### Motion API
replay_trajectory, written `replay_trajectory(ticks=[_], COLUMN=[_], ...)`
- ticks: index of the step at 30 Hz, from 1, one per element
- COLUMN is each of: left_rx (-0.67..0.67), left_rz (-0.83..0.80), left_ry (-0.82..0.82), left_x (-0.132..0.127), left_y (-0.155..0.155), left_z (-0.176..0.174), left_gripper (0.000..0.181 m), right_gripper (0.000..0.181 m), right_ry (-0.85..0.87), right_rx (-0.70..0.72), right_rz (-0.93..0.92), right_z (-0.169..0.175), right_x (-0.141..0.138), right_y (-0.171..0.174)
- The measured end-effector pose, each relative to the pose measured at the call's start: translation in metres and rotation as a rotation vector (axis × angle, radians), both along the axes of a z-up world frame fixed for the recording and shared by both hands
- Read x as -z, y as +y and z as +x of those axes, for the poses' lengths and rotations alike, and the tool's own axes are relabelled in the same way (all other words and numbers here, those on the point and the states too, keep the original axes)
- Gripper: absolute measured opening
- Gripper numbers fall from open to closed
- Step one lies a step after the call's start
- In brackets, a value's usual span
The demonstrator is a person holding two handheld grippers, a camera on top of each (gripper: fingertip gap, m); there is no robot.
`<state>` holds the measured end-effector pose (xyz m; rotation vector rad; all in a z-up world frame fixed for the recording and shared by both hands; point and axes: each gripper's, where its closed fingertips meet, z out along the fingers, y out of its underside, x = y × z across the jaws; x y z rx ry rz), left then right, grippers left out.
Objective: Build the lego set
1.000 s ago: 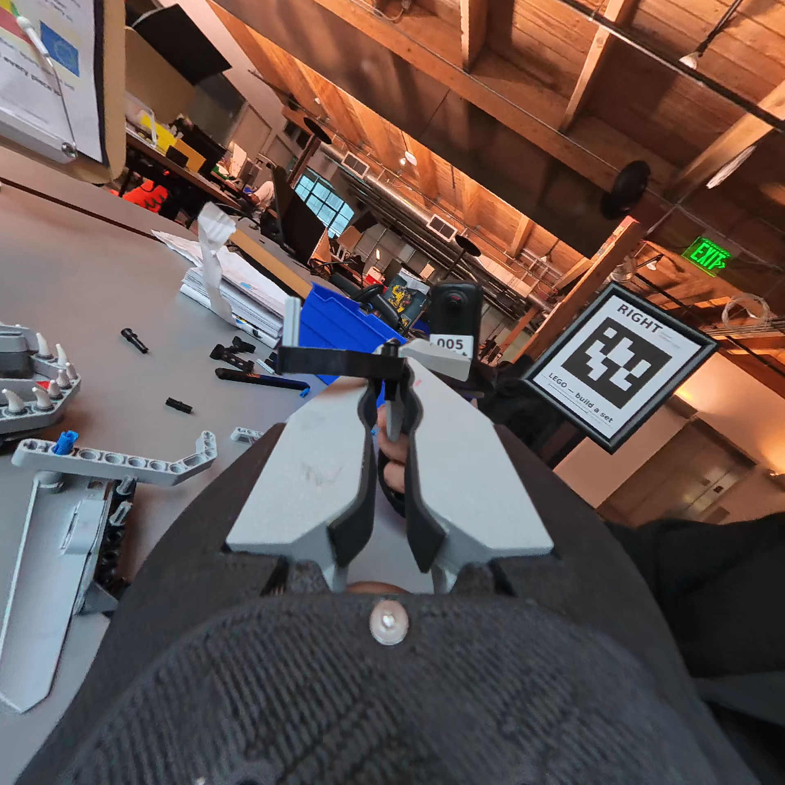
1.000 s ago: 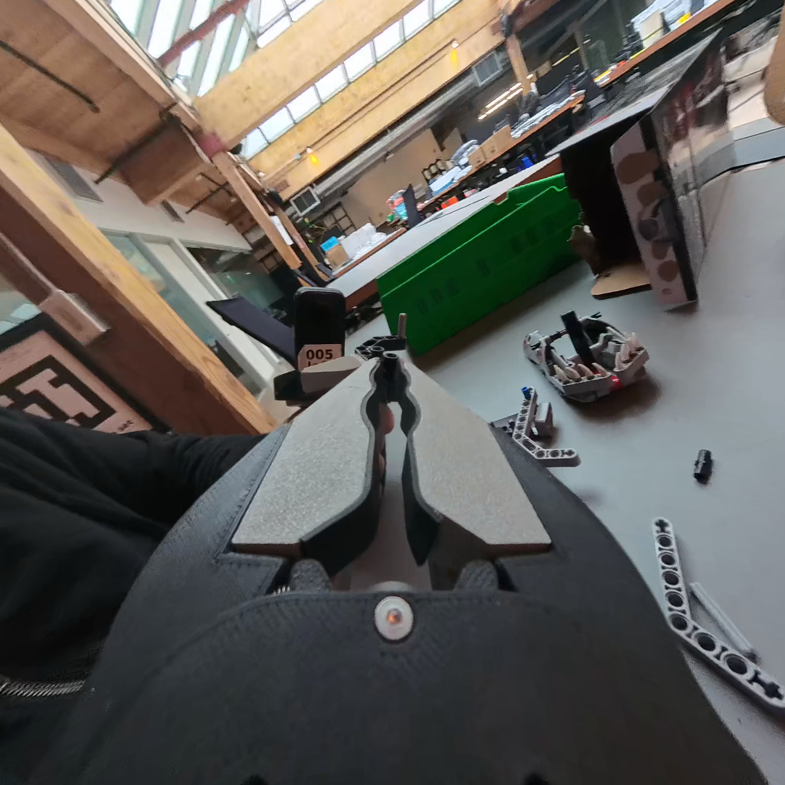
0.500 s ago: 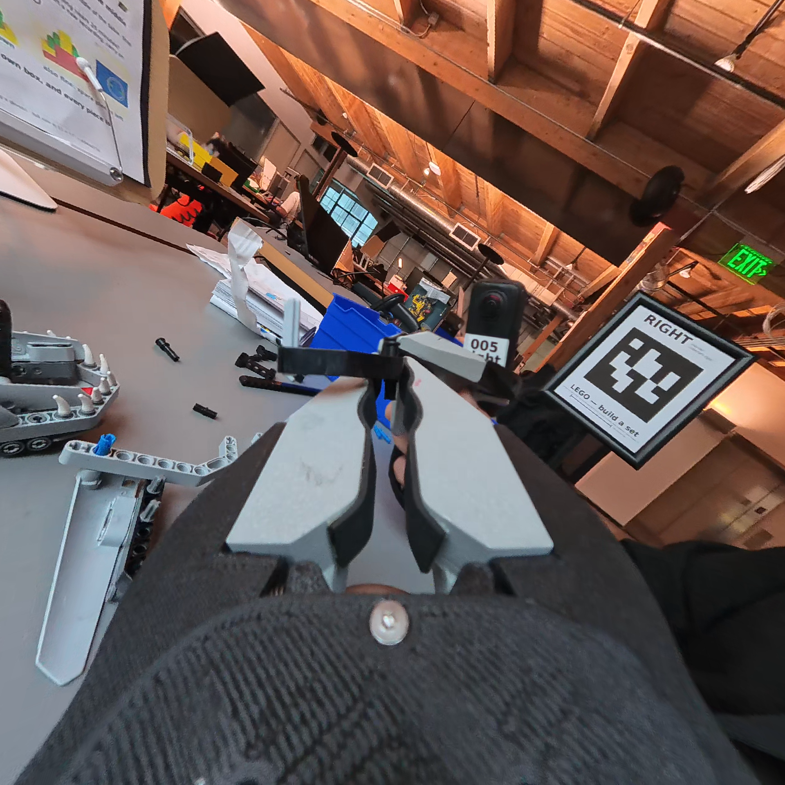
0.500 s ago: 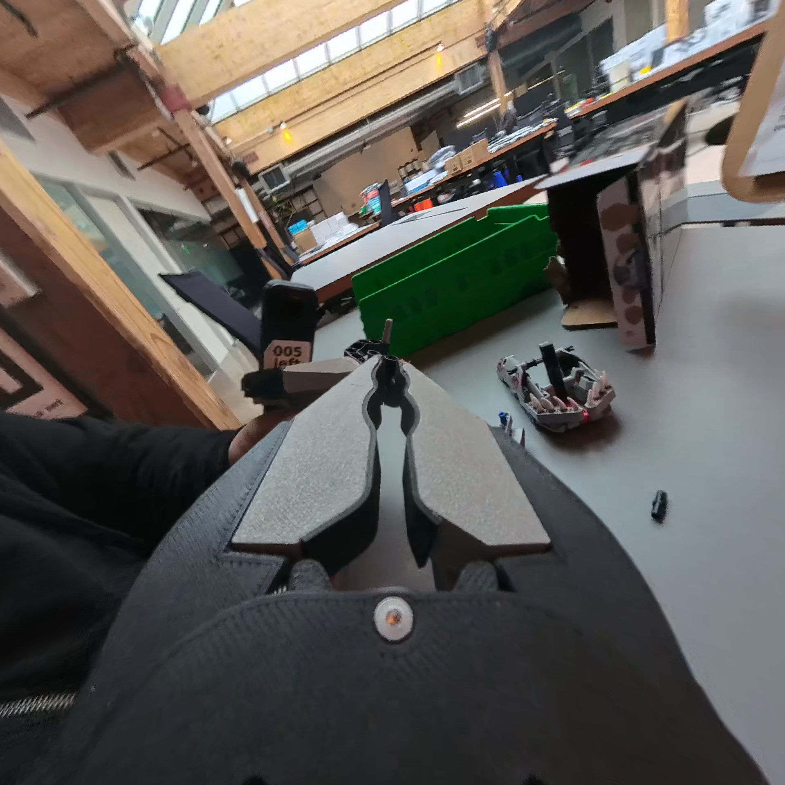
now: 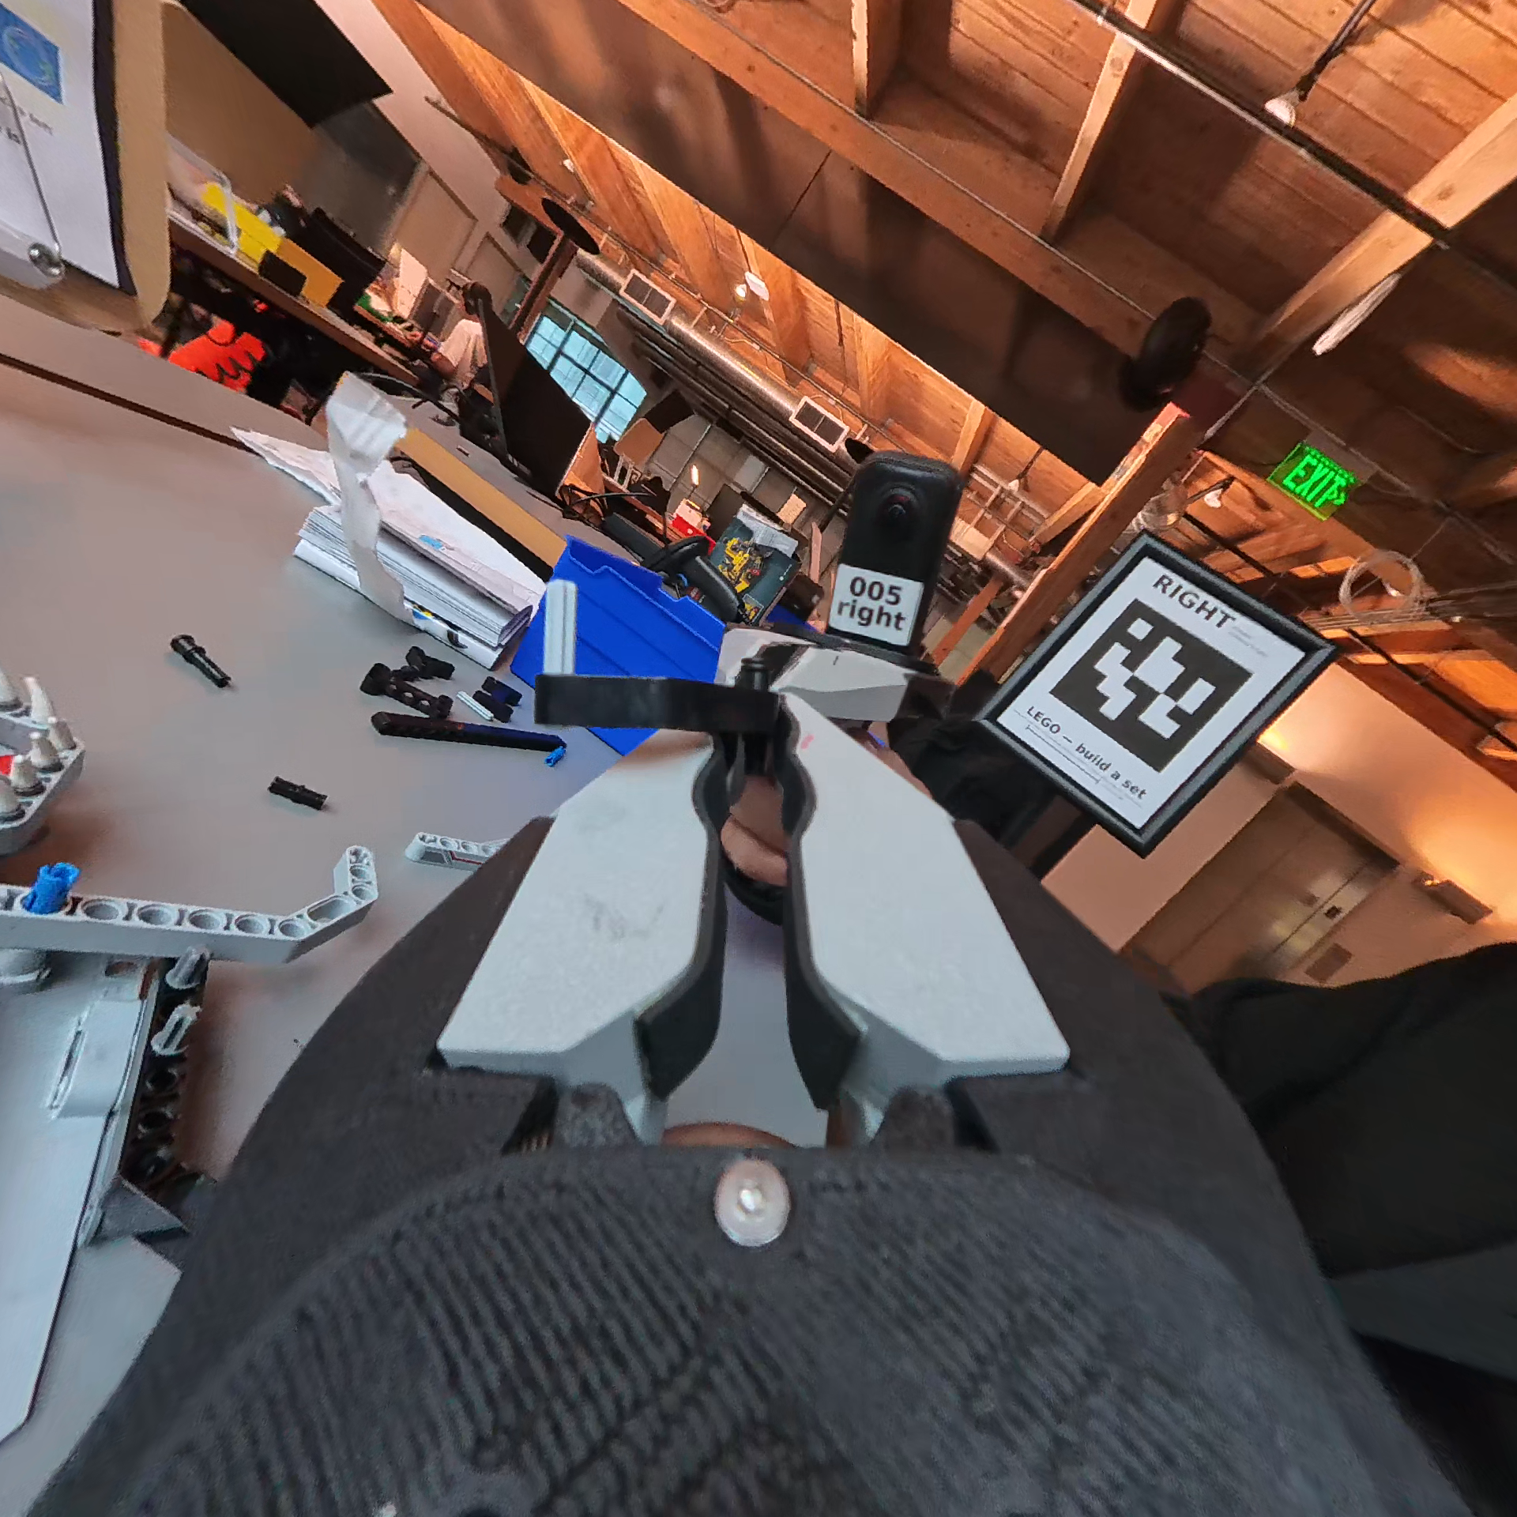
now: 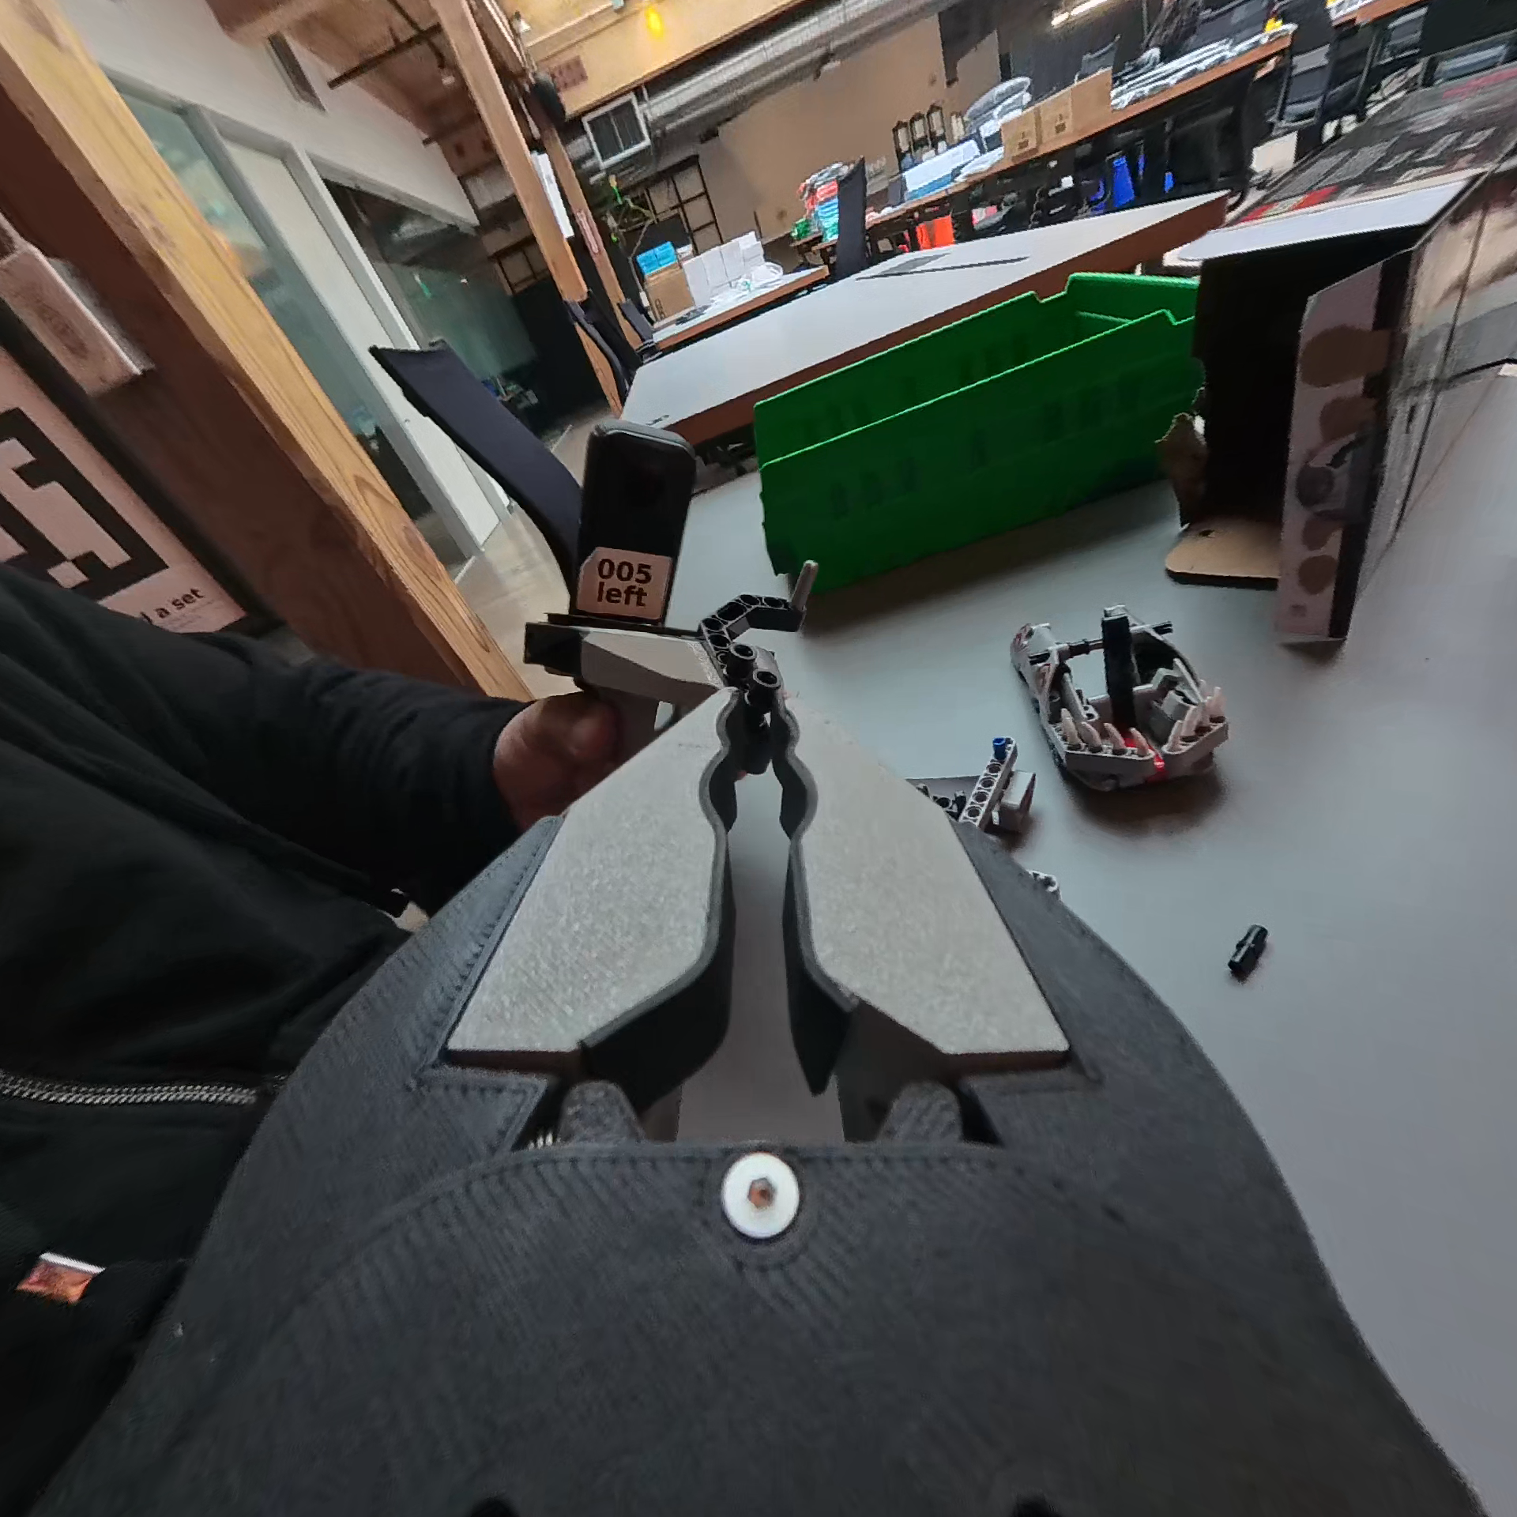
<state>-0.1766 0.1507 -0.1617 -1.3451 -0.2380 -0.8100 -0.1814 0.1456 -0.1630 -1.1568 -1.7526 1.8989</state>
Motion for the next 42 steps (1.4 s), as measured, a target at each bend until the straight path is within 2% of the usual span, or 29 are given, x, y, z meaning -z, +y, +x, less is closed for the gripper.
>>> replay_trajectory(ticks=[2, 4, 6, 10, 17, 18, 19, 20, 22, 24, 25, 28, 31, 33, 35, 37, 39, 42], left_rx=[-0.021, -0.05, -0.103, -0.118, -0.153, -0.136, -0.087, -0.062, -0.024, -0.044, -0.025, -0.006, -0.024, -0.033, -0.024, -0.007, 0.0, 0.001], left_rz=[-0.001, 0.024, 0.025, 0.006, 0.009, -0.018, -0.072, -0.046, -0.027, -0.081, -0.117, -0.159, -0.17, -0.17, -0.173, -0.174, -0.181, -0.181], left_ry=[0.014, -0.049, -0.097, -0.117, -0.119, -0.111, -0.083, -0.077, -0.045, -0.021, -0.011, 0.064, 0.197, 0.253, 0.267, 0.256, 0.257, 0.271], left_x=[0.0, -0.003, 0.0, 0.002, -0.001, 0.005, 0.018, 0.013, 0.007, 0.017, 0.023, 0.028, 0.028, 0.027, 0.028, 0.028, 0.03, 0.03], left_y=[0.0, -0.003, -0.004, -0.003, -0.006, -0.005, -0.002, -0.003, 0.0, 0.008, 0.01, 0.012, 0.014, 0.013, 0.011, 0.011, 0.011, 0.01], left_z=[0.001, 0.0, -0.005, -0.012, -0.02, -0.017, -0.002, 0.01, 0.022, 0.01, 0.008, 0.008, 0.007, 0.006, 0.005, 0.005, 0.005, 0.005], left_gripper=[0.005, 0.006, 0.006, 0.006, 0.005, 0.005, 0.005, 0.006, 0.005, 0.005, 0.005, 0.005, 0.005, 0.005, 0.005, 0.005, 0.005, 0.005], right_gripper=[0.002, 0.001, 0.001, 0.001, 0.004, 0.001, 0.001, 0.001, 0.001, 0.002, 0.002, 0.003, 0.003, 0.003, 0.003, 0.011, 0.014, 0.019], right_ry=[0.027, 0.064, 0.058, 0.045, 0.013, 0.073, 0.153, 0.189, 0.2, 0.092, 0.003, -0.201, -0.276, -0.387, -0.449, -0.522, -0.549, -0.49], right_rx=[0.038, 0.095, 0.148, 0.218, 0.208, 0.294, 0.389, 0.403, 0.373, 0.272, 0.254, 0.323, 0.415, 0.465, 0.493, 0.491, 0.482, 0.498], right_rz=[0.003, -0.051, -0.1, -0.108, -0.193, -0.252, -0.36, -0.425, -0.344, -0.224, -0.143, 0.157, 0.275, 0.387, 0.468, 0.511, 0.477, 0.432], right_z=[-0.001, -0.003, -0.008, -0.015, -0.025, -0.027, -0.023, -0.016, -0.006, -0.007, -0.009, -0.011, -0.013, -0.014, -0.016, -0.015, -0.017, -0.019], right_x=[-0.001, -0.004, -0.002, -0.002, -0.006, -0.017, -0.037, -0.054, -0.07, -0.058, -0.042, 0.012, 0.045, 0.077, 0.1, 0.122, 0.128, 0.114], right_y=[0.0, -0.001, -0.002, 0.0, 0.0, 0.018, 0.051, 0.079, 0.097, 0.081, 0.079, 0.097, 0.115, 0.128, 0.136, 0.141, 0.14, 0.142])
